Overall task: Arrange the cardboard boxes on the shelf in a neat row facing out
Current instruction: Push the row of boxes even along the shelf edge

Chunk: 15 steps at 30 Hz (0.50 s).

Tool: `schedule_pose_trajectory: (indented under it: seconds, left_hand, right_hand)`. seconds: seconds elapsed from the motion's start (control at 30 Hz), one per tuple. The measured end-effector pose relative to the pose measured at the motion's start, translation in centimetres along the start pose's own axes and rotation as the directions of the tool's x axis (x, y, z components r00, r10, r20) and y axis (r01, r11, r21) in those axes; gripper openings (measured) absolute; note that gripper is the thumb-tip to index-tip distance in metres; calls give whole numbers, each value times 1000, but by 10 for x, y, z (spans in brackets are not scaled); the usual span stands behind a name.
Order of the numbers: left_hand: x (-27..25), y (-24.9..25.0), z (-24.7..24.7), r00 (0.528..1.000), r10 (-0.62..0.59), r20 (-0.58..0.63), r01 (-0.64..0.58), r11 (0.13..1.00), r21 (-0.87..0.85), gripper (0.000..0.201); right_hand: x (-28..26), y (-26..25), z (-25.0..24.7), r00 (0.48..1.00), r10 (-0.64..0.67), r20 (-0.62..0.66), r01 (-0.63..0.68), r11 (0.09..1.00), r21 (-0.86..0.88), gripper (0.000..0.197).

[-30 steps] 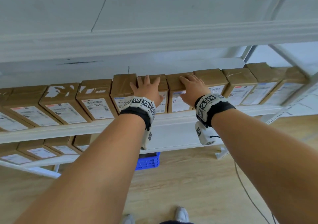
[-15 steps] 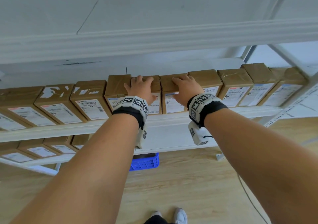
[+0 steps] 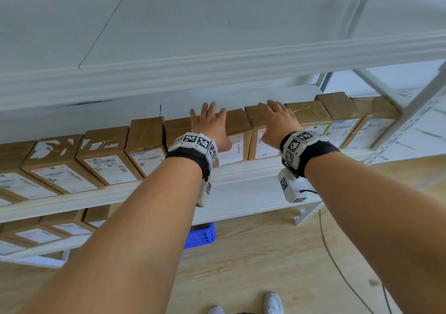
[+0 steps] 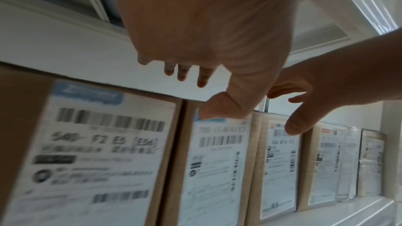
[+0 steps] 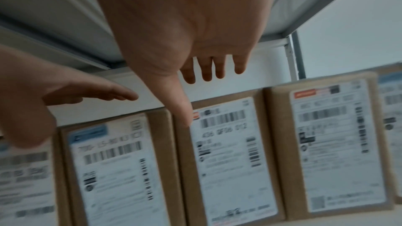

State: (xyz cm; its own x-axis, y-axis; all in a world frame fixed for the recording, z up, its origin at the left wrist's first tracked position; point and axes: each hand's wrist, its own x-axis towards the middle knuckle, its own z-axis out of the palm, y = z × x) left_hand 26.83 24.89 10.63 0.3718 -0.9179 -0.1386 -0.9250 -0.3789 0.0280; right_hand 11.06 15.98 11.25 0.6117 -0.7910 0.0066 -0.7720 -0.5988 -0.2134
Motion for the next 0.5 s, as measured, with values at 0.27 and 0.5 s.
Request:
schedule_pose_trajectory:
  seconds: [0.27, 0.5]
  left_hand:
    - [28, 74, -4, 999, 24, 21, -23, 998, -60, 110]
    - [38, 122, 10, 998, -46, 50, 51, 995, -89, 100]
  right_hand:
    - [14, 80, -15, 998, 33, 49, -31, 999, -43, 84]
    - [21, 126, -9, 997, -17, 78, 18, 1000, -10, 89]
